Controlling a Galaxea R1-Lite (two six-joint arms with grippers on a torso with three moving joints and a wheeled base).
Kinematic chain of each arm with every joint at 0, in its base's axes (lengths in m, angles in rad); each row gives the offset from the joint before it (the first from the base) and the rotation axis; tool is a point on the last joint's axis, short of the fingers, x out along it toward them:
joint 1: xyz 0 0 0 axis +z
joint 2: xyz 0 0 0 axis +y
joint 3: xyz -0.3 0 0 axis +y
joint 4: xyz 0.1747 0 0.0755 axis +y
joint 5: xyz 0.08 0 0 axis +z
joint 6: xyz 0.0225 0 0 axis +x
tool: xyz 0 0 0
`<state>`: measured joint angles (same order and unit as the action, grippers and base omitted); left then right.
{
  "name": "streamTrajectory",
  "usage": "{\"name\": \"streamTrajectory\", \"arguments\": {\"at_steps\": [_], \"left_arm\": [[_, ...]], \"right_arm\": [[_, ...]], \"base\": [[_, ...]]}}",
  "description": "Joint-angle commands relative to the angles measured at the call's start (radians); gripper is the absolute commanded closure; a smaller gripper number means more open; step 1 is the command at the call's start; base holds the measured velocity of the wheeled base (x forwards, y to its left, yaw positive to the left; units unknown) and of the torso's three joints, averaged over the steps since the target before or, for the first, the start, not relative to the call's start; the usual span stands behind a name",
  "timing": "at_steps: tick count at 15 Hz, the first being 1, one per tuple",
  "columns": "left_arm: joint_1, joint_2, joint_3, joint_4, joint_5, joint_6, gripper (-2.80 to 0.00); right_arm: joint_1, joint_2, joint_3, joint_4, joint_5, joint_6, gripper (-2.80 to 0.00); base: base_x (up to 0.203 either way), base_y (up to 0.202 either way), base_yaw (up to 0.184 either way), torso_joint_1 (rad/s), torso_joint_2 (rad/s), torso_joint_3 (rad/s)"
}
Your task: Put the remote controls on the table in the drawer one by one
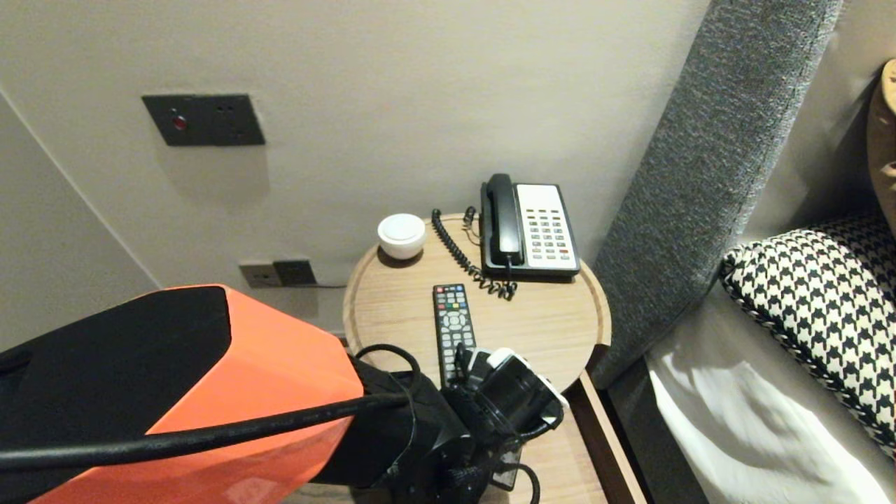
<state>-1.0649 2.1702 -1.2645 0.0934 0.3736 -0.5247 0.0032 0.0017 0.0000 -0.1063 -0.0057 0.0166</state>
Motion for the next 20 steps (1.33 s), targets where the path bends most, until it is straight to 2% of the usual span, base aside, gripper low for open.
{"name": "streamTrajectory", "arguments": {"at_steps": [1,14,20], "left_arm": [[-0.013,-0.001,0.006,-0.001,0.002,-0.006,0.00],[-0.044,-0.050,0.065,0.000,-0.004,-0.015,0.00],[-0.044,-0.050,0.076,0.000,-0.030,-0.015,0.00]], "right_arm": [[0.000,0.001,0.040,-0.001,0.000,0.000,0.00],[0.000,0.001,0.040,-0.001,0.000,0.000,0.00],[0.000,0.001,0.040,-0.001,0.000,0.000,0.00]], "base": [[0.000,0.000,0.000,0.000,0.00,0.000],[0.000,0.000,0.000,0.000,0.00,0.000],[0.000,0.000,0.000,0.000,0.00,0.000]]}}
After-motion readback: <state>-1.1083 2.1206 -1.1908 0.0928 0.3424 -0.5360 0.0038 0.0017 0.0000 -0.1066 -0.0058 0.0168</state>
